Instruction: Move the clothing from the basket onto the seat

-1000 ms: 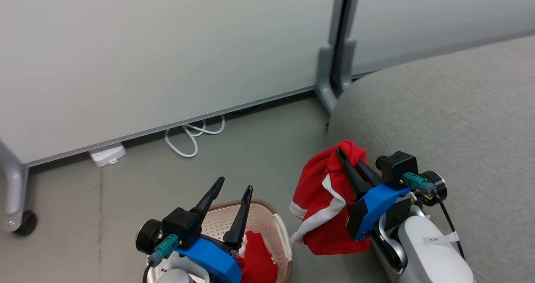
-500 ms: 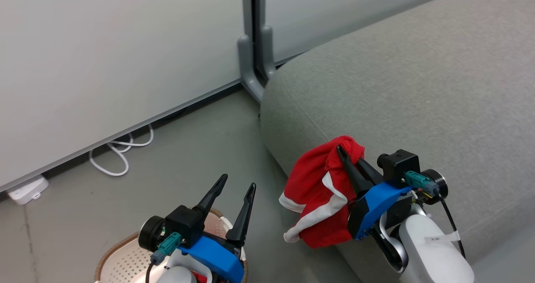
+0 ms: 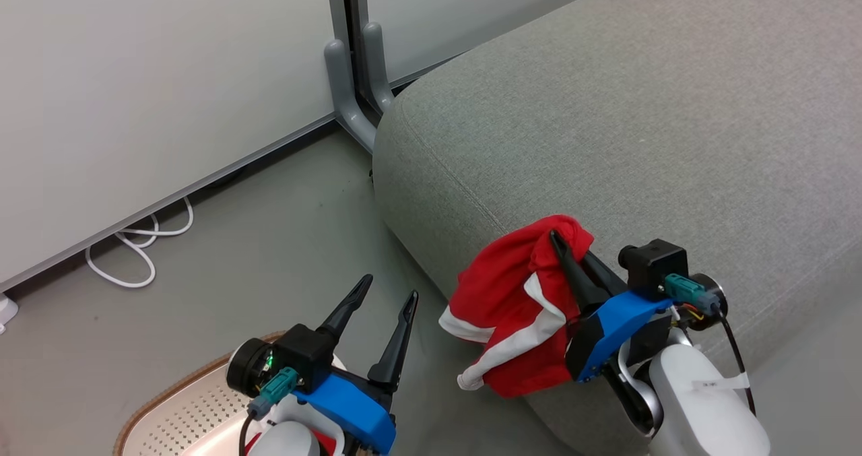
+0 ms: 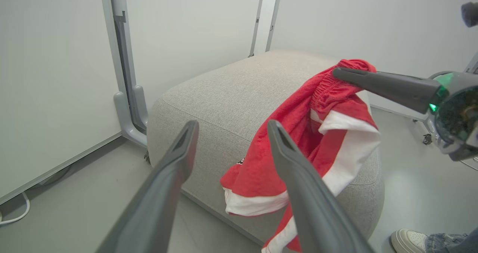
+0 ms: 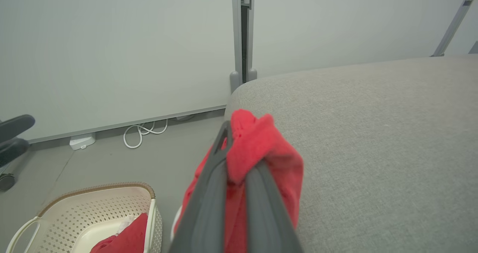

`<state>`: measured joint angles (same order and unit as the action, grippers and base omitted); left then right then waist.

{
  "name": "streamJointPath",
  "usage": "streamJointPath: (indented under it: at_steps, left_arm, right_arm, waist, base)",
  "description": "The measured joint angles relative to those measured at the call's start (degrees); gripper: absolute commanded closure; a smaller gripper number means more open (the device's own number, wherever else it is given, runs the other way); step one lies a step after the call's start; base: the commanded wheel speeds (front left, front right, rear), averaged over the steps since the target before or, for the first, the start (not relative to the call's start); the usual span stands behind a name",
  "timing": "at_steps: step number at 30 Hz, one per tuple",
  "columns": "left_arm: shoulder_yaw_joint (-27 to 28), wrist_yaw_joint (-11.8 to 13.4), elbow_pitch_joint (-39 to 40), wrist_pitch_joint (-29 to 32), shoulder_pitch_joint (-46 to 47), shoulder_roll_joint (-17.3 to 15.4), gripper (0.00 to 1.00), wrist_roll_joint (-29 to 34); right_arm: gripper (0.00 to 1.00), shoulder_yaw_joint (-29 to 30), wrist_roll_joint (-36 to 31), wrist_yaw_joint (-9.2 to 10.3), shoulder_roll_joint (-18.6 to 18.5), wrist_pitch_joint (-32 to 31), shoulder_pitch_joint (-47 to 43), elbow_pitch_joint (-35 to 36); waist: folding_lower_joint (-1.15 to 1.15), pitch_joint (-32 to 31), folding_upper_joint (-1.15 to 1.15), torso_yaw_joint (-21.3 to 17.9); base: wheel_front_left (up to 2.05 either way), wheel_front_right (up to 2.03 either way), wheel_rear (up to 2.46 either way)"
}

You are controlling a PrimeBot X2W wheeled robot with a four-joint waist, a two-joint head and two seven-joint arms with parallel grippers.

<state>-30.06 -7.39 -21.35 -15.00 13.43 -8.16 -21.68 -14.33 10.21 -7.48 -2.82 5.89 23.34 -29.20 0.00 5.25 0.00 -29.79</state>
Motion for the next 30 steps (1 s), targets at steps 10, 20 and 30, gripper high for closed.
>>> streamJointPath:
  at_steps: [10, 20, 30]
  left_arm:
    - [-1.15, 0.0, 0.71, 0.0, 3.95, -1.79, 0.0, 1.21]
    - [-4.08, 0.0, 4.68, 0.8, 12.56, -7.04, 0.0, 3.13]
    - [-4.32, 0.0, 14.34, 4.87, 17.66, -12.16, 0.0, 5.64]
  right_arm:
    - [1.0, 8.27, 1.2, 0.0, -0.15, -2.77, 11.87, -1.15]
    - [1.0, 24.24, -0.73, -0.01, -9.55, -6.37, 32.7, -3.27]
    - [1.0, 36.51, -3.52, -0.01, -17.57, -3.68, 41.45, -6.62]
  waist:
    - [0.0, 5.48, 0.0, 1.75]
    - [0.01, 18.73, 0.0, 4.47]
    - [0.01, 32.53, 0.0, 6.7]
  base:
    - [0.0, 0.0, 0.0]
    - [0.0, 0.0, 0.0]
    - [0.0, 0.0, 0.0]
